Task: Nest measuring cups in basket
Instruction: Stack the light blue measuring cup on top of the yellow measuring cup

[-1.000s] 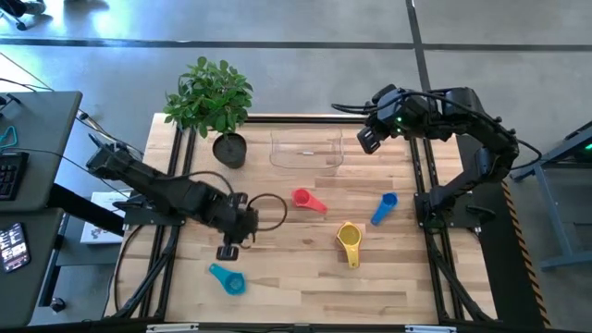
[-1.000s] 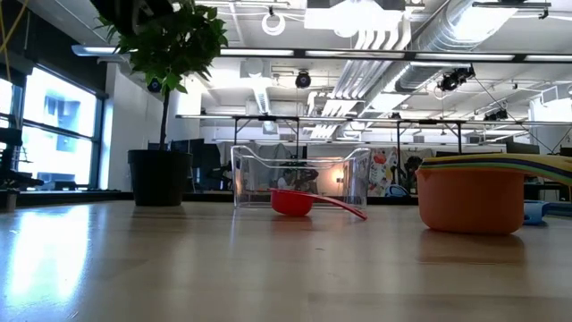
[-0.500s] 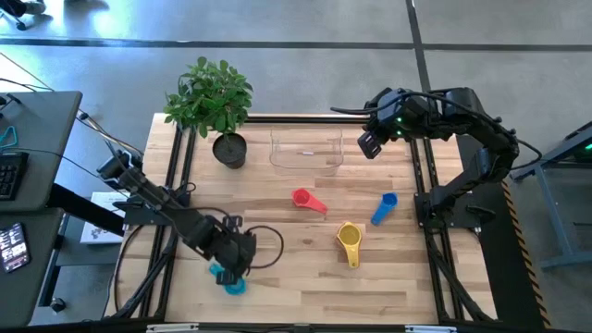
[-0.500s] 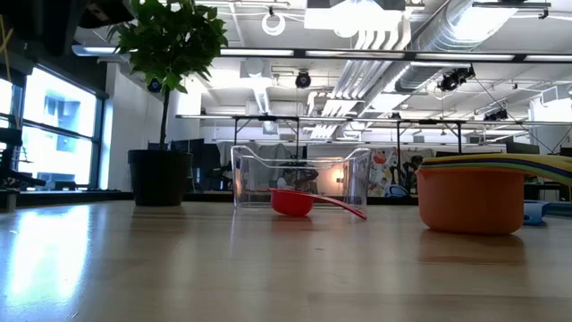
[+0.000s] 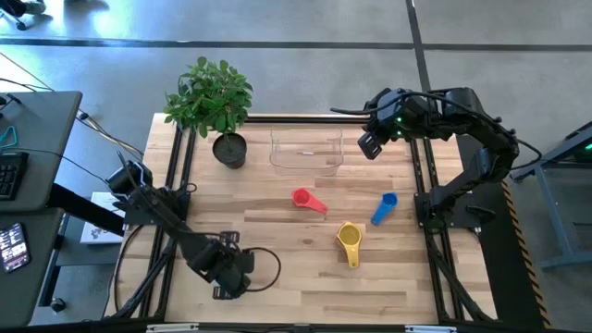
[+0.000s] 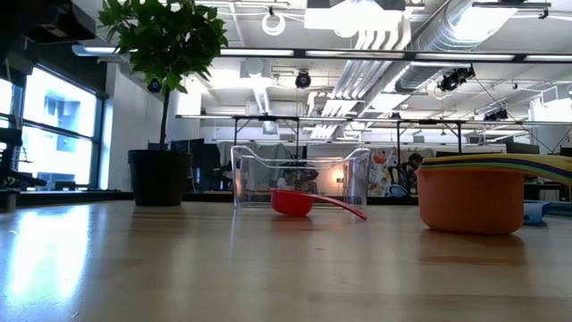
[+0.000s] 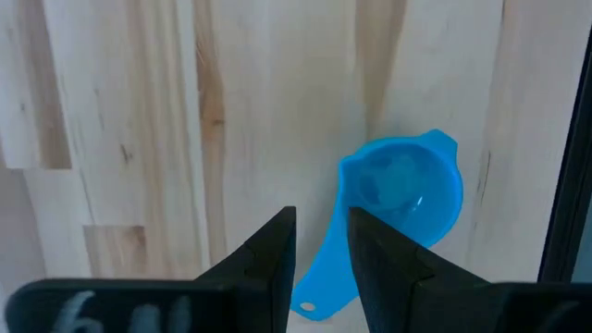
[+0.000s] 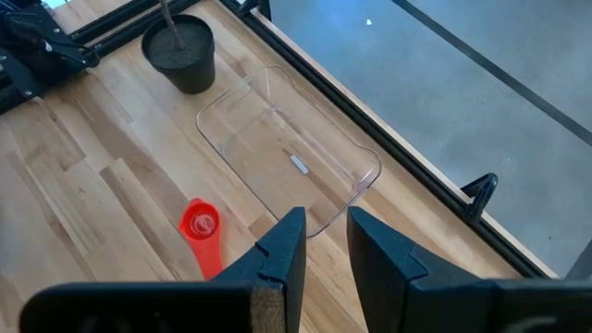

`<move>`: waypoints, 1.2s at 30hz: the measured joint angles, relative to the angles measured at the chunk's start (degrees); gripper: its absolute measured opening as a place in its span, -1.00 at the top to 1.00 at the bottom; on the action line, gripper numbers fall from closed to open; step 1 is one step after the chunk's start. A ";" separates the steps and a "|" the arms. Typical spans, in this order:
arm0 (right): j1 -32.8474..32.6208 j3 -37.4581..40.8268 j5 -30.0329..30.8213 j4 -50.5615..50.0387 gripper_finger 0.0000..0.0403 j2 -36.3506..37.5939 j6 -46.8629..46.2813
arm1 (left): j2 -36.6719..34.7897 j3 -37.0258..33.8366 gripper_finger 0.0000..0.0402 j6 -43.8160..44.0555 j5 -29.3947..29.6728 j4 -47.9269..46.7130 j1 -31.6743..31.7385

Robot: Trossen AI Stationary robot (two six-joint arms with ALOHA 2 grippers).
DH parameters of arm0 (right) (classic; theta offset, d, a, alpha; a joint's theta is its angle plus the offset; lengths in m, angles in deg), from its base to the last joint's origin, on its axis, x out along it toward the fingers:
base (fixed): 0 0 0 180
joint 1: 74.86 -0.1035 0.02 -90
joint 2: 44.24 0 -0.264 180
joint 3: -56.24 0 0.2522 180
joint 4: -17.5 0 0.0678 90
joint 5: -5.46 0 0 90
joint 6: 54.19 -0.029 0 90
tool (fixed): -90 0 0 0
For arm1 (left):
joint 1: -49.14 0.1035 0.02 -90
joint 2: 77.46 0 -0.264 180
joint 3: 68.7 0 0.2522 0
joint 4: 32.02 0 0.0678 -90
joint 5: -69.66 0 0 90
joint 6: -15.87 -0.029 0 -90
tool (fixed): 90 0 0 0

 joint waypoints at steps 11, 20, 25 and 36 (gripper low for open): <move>0.00 0.00 0.00 0.00 0.64 0.00 0.03 | 0.69 0.00 0.55 2.06 -0.88 1.69 -1.07; 0.00 0.00 0.00 0.00 0.64 0.00 0.24 | 2.35 0.00 0.55 2.03 -1.16 3.01 -1.04; 0.00 0.00 0.00 0.00 0.64 0.02 0.24 | 5.38 0.00 0.55 2.06 -1.48 3.55 -1.04; 0.00 0.00 -0.02 0.02 0.64 0.02 1.07 | 8.71 0.02 0.55 1.99 -4.13 3.78 -1.04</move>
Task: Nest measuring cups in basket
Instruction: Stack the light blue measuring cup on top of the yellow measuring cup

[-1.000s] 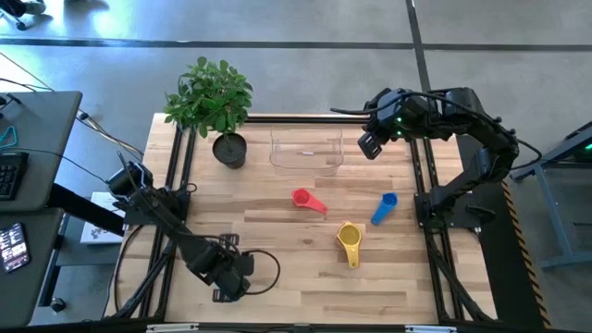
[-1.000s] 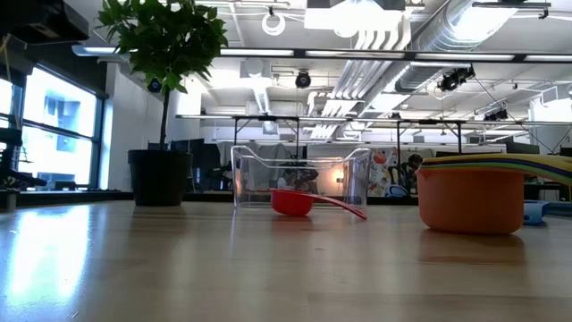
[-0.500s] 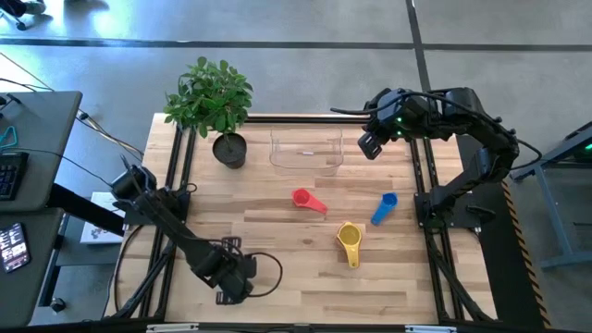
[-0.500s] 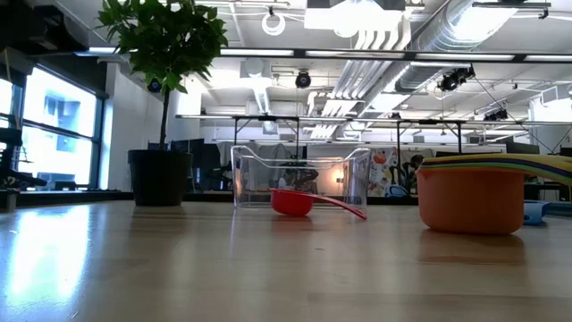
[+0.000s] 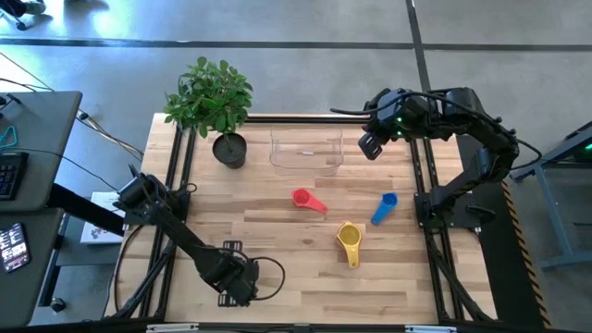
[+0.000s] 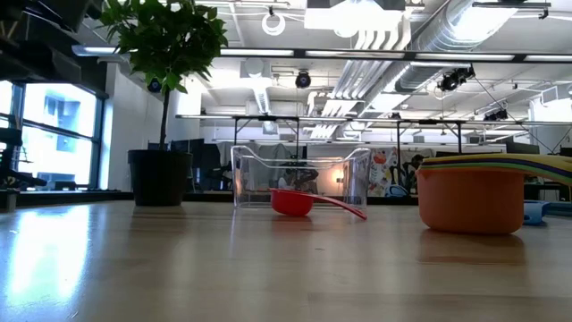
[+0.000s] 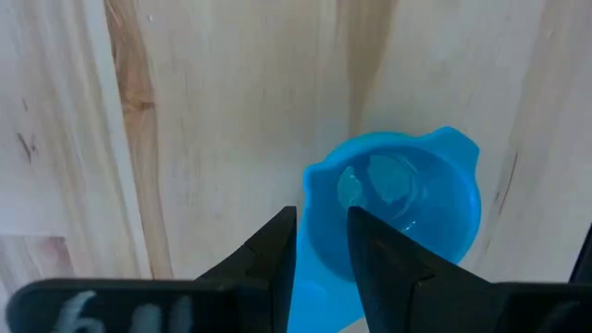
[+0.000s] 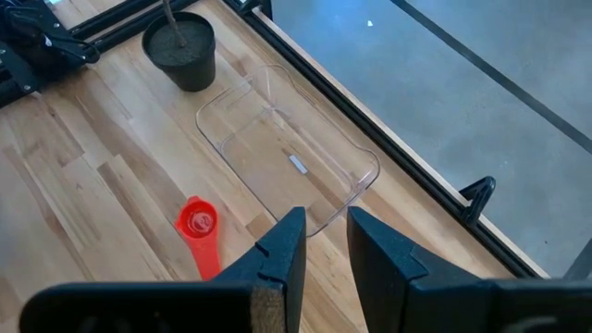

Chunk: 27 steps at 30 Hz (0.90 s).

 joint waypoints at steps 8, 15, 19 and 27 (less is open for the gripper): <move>-0.02 0.00 0.00 -0.02 0.64 0.00 0.42 | 0.00 0.00 0.55 -0.63 1.14 -0.02 1.17; 0.00 0.00 0.00 -0.02 0.64 0.00 0.42 | 0.00 -0.01 0.55 -0.65 1.38 0.49 2.03; 0.00 0.00 0.00 -0.02 0.64 0.00 0.44 | 0.00 0.00 0.55 -0.63 0.97 1.52 1.72; -0.01 0.00 -0.02 -0.02 0.64 0.00 1.48 | 0.00 0.00 0.55 -0.65 0.89 1.50 1.11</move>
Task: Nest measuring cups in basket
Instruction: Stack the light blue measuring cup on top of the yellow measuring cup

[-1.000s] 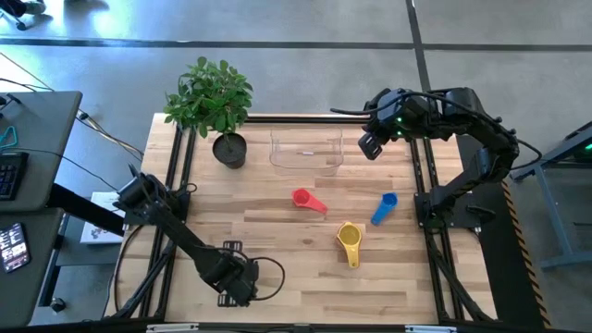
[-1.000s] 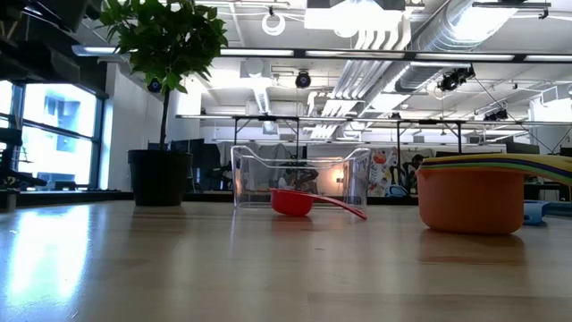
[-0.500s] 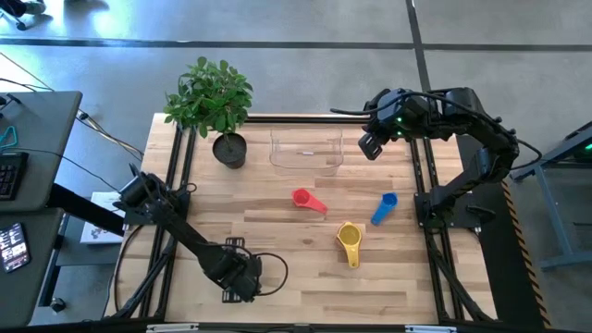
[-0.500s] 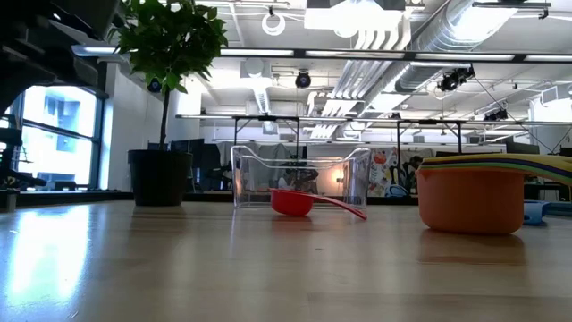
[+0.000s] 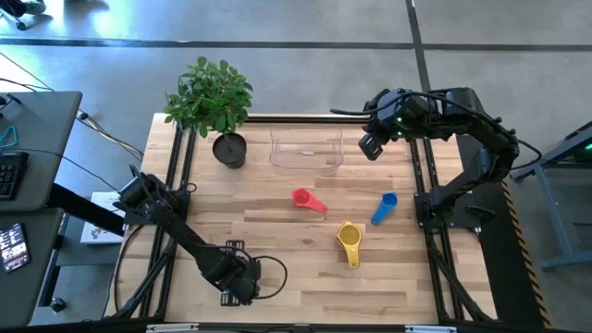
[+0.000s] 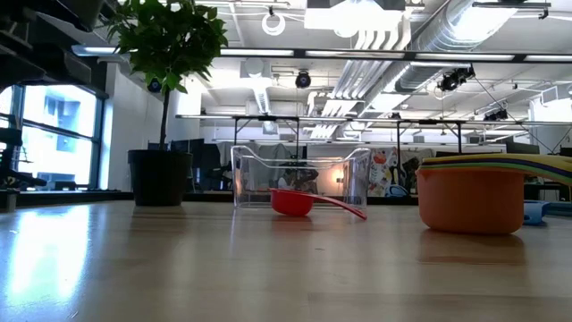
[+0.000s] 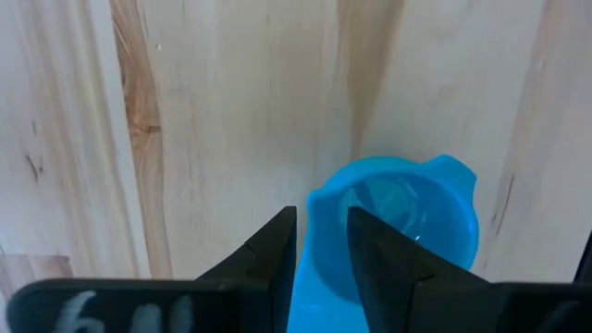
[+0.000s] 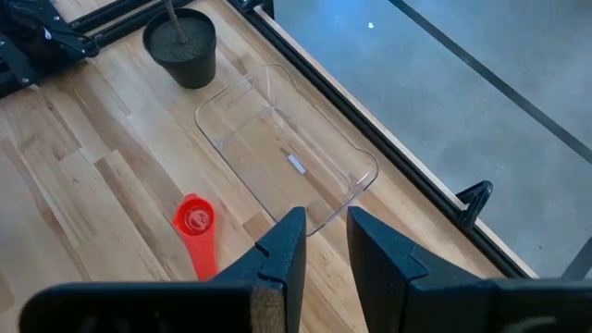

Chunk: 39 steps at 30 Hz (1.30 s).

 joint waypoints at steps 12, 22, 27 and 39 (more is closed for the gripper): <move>0.00 0.00 -1.44 0.00 0.64 0.00 0.00 | -0.04 -4.20 0.55 2.58 -1.92 2.32 0.04; -0.01 0.00 -1.47 0.01 0.64 0.00 0.00 | -0.04 -4.20 0.94 1.62 -1.95 5.21 0.11; -0.01 0.00 -2.36 0.01 0.64 0.00 -0.01 | -0.09 -4.20 0.94 3.56 -2.13 5.60 1.12; -0.01 0.00 -2.62 0.00 0.64 0.00 -0.02 | -0.09 -2.78 0.98 13.53 -1.32 9.19 11.05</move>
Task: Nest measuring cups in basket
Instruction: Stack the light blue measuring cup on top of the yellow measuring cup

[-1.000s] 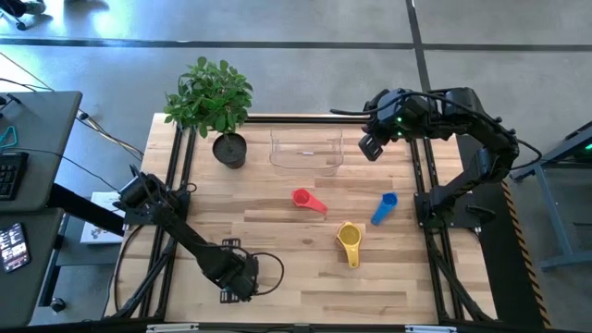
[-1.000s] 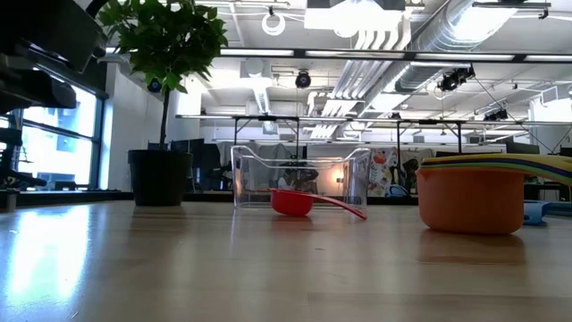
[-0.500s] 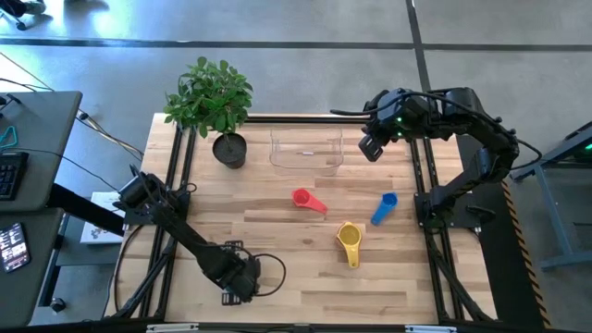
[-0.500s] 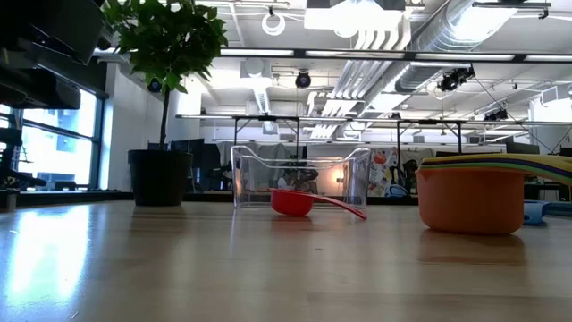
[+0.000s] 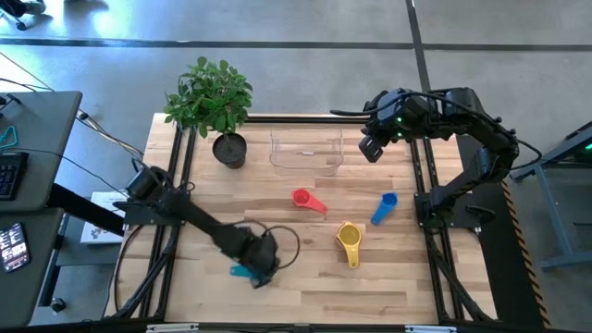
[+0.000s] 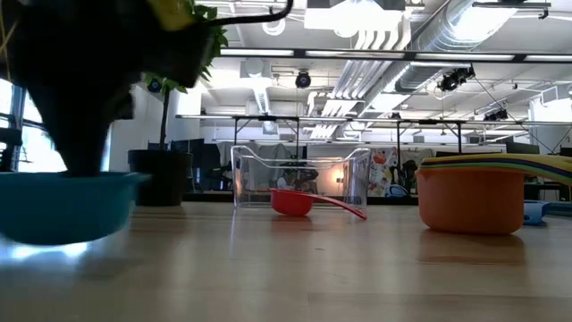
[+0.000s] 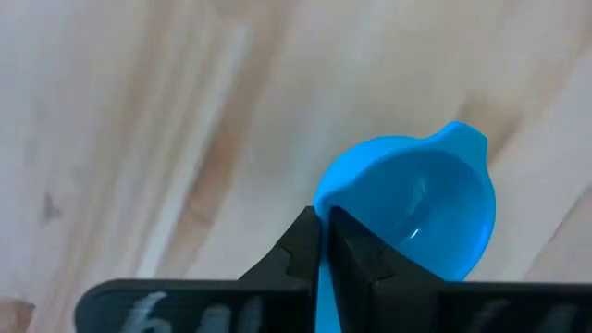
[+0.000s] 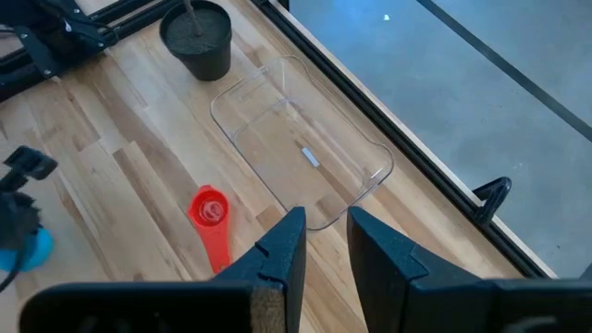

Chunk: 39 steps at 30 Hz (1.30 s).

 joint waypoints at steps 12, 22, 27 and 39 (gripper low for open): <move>0.00 0.00 -0.20 0.00 0.64 0.00 0.00 | 0.00 3.83 0.97 13.15 -4.04 1.78 12.95; 0.00 0.00 -0.19 0.00 0.64 0.00 0.00 | 0.00 3.85 0.96 16.94 -2.70 6.97 19.52; 0.00 0.00 -0.17 0.00 0.64 0.00 0.00 | 0.00 3.85 0.96 15.64 -2.22 7.77 21.18; 0.01 0.00 -0.17 0.00 0.64 0.00 -0.17 | 0.02 3.85 0.96 18.04 -0.75 7.46 20.67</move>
